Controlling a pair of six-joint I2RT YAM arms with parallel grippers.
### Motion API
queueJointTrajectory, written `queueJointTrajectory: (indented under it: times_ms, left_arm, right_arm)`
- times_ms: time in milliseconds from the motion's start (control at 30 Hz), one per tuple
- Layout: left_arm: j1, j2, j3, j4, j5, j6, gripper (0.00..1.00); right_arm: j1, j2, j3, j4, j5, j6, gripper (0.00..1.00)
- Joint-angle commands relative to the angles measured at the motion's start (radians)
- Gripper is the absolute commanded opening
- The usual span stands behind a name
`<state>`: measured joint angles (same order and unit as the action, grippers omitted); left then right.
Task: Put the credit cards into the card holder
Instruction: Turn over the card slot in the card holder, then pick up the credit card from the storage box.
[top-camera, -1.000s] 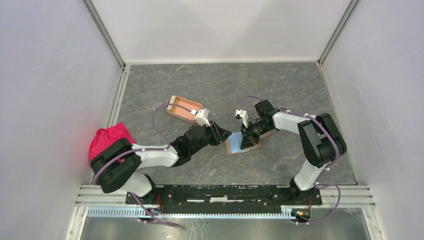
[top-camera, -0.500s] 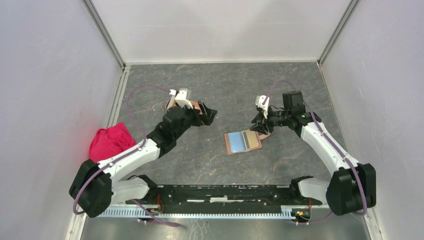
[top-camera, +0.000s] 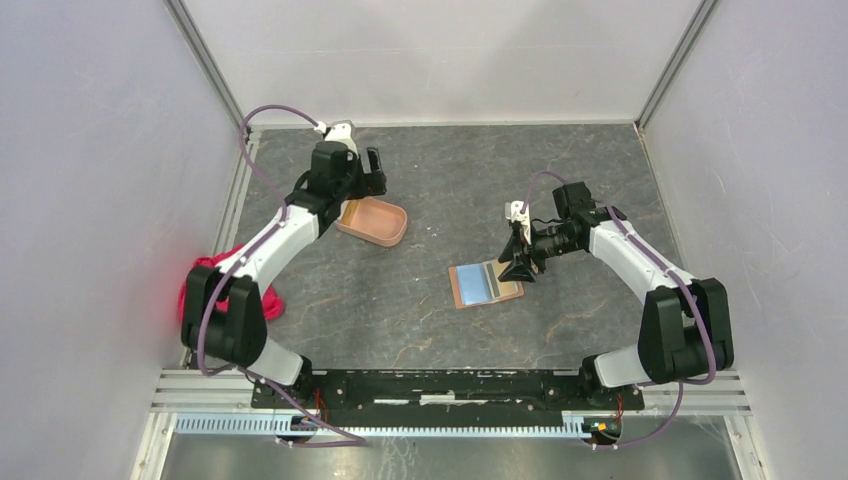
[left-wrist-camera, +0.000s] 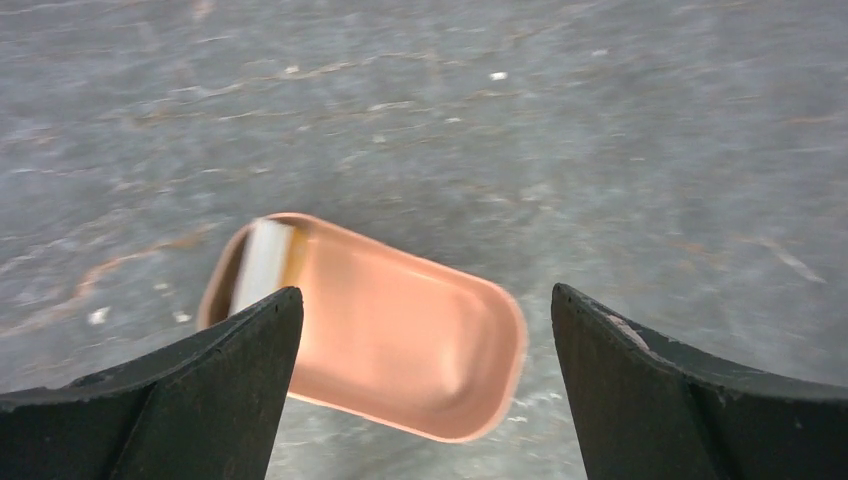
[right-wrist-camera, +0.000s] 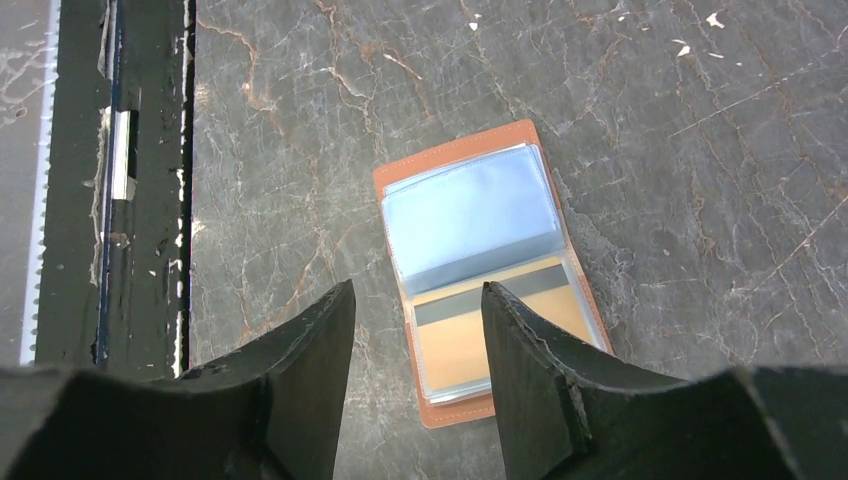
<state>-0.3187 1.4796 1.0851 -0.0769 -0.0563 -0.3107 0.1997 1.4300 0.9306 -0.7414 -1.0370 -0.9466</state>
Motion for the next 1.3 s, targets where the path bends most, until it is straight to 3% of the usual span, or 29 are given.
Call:
queueJointTrajectory:
  times_ms: [0,133,467,767,1267]
  left_arm:
    - [0.003,0.087,0.120,-0.168,-0.228,0.173,0.99]
    - [0.004,0.149,0.137,-0.164,-0.318,0.297,0.99]
    - [0.029,0.230,0.111,-0.137,-0.334,0.425,0.95]
    - [0.033,0.270,0.074,-0.102,-0.342,0.432,0.75]
    - [0.033,0.301,0.020,-0.016,-0.409,0.440,0.68]
  right_arm:
    - [-0.001,-0.042,-0.008,0.039,0.011,0.026,0.56]
    - [-0.001,-0.041,-0.009,0.041,0.009,0.029,0.56]
    - [0.000,-0.012,-0.009,0.033,0.020,0.023,0.56]
    - [-0.002,0.015,-0.006,0.021,0.030,0.008,0.56]
    - [-0.014,0.049,-0.001,0.003,0.038,-0.012,0.56]
